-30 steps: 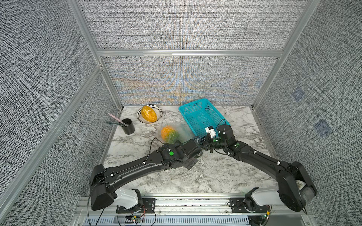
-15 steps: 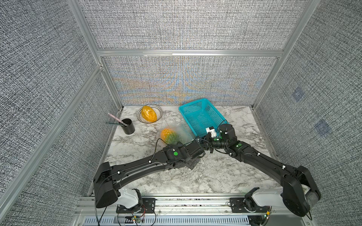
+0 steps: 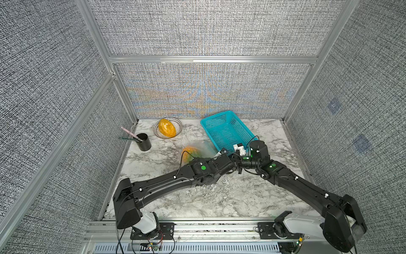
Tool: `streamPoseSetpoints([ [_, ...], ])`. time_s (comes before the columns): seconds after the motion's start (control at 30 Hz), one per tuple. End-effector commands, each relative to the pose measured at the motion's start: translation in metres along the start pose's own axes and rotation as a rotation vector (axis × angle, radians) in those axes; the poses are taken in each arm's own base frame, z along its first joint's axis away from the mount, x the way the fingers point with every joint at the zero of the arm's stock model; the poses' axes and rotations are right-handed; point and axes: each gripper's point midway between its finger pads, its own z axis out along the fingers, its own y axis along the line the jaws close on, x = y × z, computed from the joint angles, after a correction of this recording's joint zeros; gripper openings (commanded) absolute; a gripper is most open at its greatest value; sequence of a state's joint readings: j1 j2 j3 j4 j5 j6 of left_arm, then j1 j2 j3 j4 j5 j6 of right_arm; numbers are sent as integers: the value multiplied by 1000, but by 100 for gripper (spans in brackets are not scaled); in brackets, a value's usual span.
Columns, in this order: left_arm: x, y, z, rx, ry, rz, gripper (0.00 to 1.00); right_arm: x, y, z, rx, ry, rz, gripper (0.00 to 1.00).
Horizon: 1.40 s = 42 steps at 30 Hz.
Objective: Open the zip-top bag and take out the pineapple
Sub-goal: Adjust the zipper food storage bag at the center of the board.
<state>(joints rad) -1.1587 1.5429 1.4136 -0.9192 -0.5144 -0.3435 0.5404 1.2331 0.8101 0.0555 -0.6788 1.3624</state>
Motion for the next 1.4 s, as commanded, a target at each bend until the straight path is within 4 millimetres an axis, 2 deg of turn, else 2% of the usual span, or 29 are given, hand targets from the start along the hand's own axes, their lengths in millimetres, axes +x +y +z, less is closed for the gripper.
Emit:
streamPoseSetpoints([
  [0.0,-3,1,-9,17,6,30,8,2,1,-2,-3,4,-14,6],
  [0.07,-8,-9,-14,84,-4,64,6,3,3,-4,0,1,-40,21],
  [0.13,-15,-24,-22,174,-13,114,4,1,9,-7,3,-5,-94,45],
  [0.17,-19,-28,-26,200,-6,117,1,1,11,-10,10,-9,-124,53],
  [0.27,-24,-37,-36,262,32,140,0,-4,11,-17,62,-20,-193,62],
  [0.43,-20,-45,-46,324,84,200,0,-13,13,-33,155,-36,-324,68],
  [0.57,-17,-37,-53,312,89,238,0,-17,16,-47,192,-49,-382,71],
  [0.7,-24,-34,-70,341,59,279,0,-21,23,-59,206,-72,-414,73],
  [0.83,-34,-34,-89,385,32,319,0,-27,42,-71,178,-121,-474,74],
  [1.03,-51,-27,-114,405,-32,353,0,-30,78,-77,80,-167,-623,74],
  [1.1,-51,-26,-115,403,-36,366,0,-30,86,-80,58,-187,-687,74],
  [1.17,-45,-26,-107,392,-13,383,0,-31,89,-82,39,-213,-733,72],
  [1.37,-35,-24,-93,358,5,394,1,-33,81,-82,-24,-228,-771,67],
])
